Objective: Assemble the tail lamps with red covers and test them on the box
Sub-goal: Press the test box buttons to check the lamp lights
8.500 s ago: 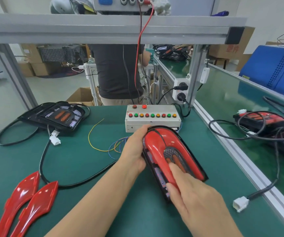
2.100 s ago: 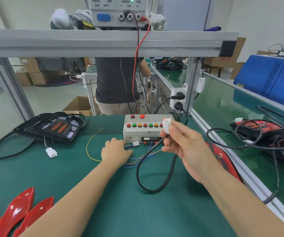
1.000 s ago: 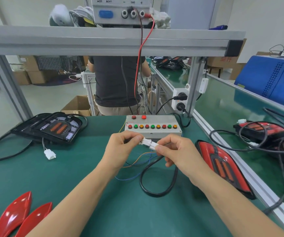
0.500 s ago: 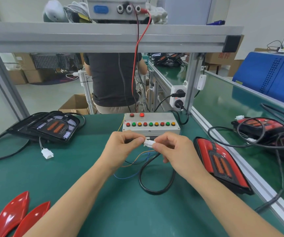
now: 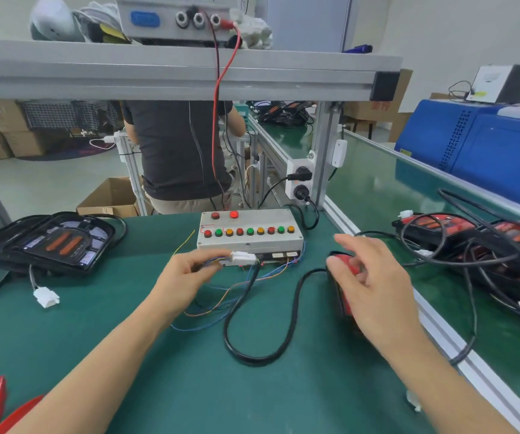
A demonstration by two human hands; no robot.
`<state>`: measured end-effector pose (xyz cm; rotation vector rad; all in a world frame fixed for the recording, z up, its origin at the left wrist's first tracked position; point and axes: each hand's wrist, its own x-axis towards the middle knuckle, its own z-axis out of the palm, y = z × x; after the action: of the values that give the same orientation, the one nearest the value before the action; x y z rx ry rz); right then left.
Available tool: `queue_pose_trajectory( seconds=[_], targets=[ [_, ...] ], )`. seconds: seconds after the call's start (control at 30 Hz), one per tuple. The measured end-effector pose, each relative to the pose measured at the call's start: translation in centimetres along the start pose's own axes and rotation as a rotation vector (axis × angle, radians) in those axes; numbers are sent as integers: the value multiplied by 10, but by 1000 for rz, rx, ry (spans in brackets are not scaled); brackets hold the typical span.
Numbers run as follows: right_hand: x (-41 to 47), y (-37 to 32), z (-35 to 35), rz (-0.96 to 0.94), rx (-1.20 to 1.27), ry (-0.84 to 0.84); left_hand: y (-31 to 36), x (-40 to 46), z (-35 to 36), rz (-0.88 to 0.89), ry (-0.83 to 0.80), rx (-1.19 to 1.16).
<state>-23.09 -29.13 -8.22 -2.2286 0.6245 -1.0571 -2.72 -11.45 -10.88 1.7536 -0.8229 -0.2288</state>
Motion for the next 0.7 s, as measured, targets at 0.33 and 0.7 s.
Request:
queue_pose_trajectory(
  seconds=[0.33, 0.7],
  targets=[
    [8, 60, -36, 724, -163, -352, 26, 1, 36, 384, -286, 785],
    [8, 71, -22, 917, 1046, -261, 10, -39, 61, 480, -469, 866]
  ],
)
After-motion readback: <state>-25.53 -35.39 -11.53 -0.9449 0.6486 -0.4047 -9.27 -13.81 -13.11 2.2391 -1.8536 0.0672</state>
